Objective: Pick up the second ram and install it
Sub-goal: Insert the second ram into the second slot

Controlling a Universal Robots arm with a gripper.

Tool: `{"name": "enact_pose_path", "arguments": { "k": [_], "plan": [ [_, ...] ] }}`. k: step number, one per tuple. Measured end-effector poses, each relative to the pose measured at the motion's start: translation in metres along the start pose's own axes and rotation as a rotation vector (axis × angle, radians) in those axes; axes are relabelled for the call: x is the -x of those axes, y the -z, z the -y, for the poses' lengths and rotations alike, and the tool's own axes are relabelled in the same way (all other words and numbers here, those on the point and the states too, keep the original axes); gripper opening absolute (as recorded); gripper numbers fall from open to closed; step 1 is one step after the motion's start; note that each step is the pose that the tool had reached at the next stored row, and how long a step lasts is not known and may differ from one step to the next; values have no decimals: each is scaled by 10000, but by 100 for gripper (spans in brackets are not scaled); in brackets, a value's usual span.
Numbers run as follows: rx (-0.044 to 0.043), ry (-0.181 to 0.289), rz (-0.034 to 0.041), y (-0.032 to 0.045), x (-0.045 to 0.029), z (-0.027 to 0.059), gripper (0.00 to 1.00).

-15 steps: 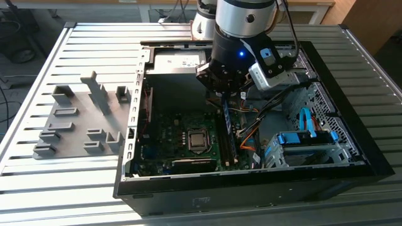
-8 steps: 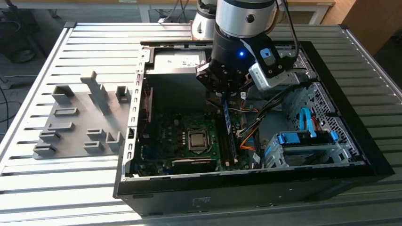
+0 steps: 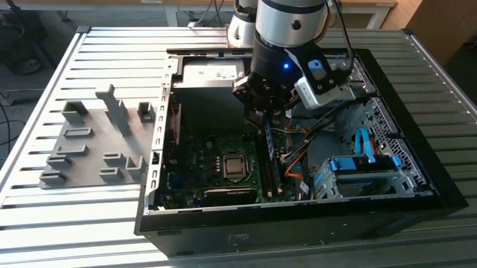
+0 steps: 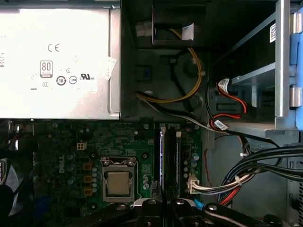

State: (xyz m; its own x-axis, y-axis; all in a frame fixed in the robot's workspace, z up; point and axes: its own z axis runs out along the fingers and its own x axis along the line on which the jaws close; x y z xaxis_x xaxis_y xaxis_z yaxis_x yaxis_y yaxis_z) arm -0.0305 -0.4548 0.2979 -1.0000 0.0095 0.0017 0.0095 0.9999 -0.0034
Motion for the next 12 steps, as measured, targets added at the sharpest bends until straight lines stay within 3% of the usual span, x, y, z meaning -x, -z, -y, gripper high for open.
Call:
{"name": "enact_pose_path", "arguments": {
  "k": [12],
  "plan": [
    [3,-310,-6,-210,4,34,14]
  ]
}}
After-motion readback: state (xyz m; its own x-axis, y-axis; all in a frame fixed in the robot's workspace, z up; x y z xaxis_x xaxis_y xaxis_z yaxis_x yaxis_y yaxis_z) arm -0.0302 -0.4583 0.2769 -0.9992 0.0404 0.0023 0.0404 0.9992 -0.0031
